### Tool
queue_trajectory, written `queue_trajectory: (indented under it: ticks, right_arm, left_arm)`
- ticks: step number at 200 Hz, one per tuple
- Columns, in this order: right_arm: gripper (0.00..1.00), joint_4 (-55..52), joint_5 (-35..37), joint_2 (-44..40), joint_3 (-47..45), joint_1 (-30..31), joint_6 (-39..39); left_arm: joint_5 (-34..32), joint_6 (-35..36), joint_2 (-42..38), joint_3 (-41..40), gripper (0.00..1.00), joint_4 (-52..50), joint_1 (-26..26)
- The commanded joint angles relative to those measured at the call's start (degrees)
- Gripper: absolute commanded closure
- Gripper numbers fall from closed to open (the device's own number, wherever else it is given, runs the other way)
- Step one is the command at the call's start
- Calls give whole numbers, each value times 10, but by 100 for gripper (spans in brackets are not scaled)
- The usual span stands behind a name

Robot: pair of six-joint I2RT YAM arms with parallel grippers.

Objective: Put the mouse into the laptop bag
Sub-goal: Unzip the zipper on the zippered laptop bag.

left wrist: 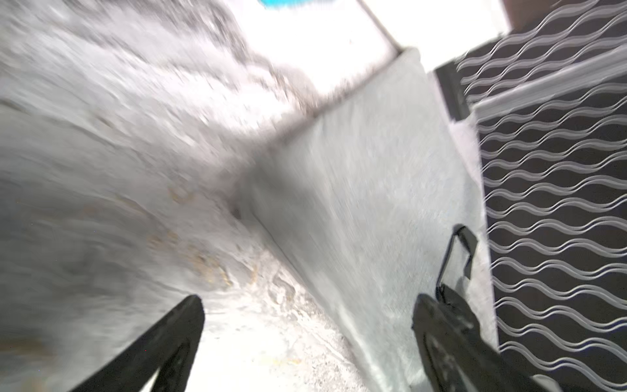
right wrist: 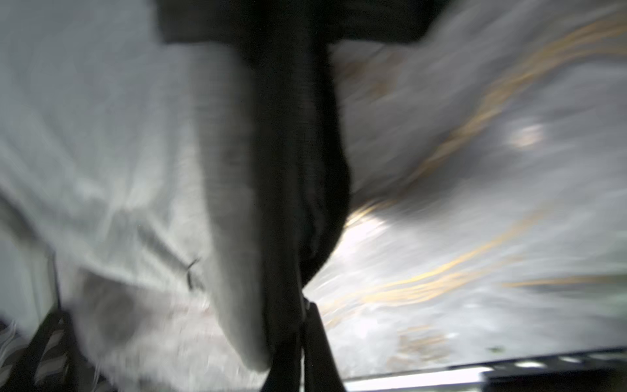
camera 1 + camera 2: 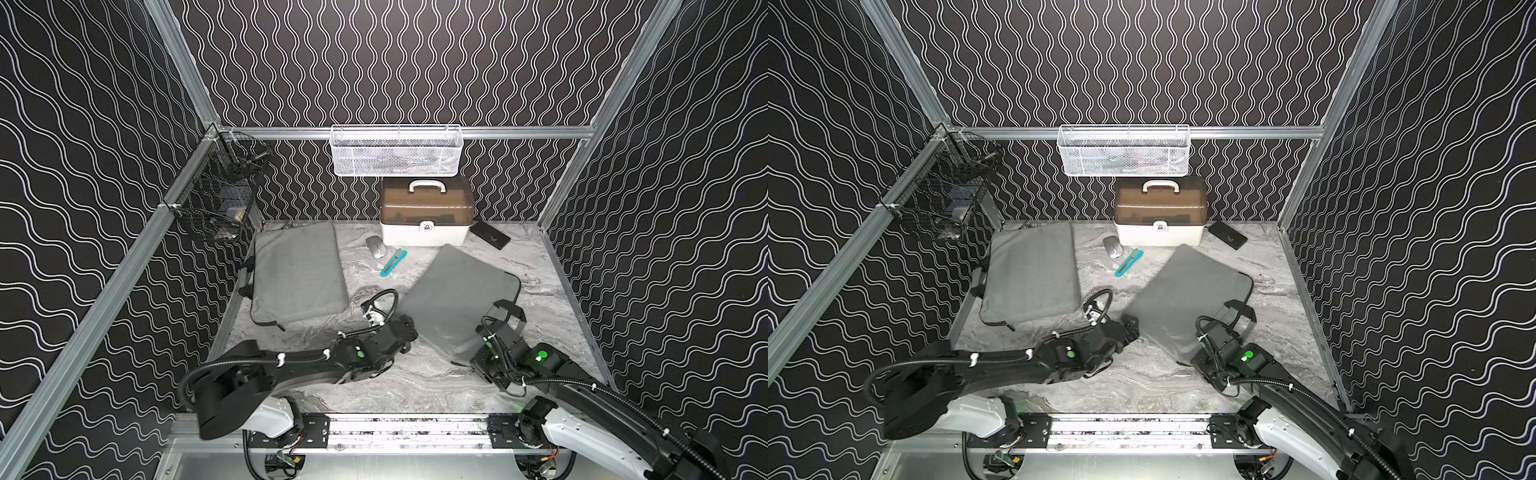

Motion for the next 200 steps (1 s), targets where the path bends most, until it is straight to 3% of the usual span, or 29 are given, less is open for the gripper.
queue_trajectory:
  ticks: [1,35,83,128,161,174,185,191,200]
  right_arm:
    - [100,-67,3,5,-3,-62,-20]
    - [100,-43,-20,70,18,-144,-48]
    - [100,-76,-24,193,82,-166,-65]
    - [100,-47,-26,151,61,-170,-42]
    - [100,-30,-56,146,47,-171,-34]
    - [100,-32,-69,146,47,-171,-37]
    - [100,-20,-90,141,39,-171,-34]
    - [100,-1,-113,137,27,-169,-28]
    - [100,34,-147,136,5,-166,-16]
  left_arm:
    - [-32,72,-53,-27,1,9,16]
    - [43,146,-66,-63,1,72,60]
    - [161,171,68,-72,3,254,93]
    - [204,173,180,-13,4,299,98]
    - [239,167,250,18,14,341,102]
    - [246,165,274,33,28,344,102]
    - [245,164,291,45,57,343,102]
    - [244,162,298,49,77,343,102]
    - [242,160,307,56,95,342,102]
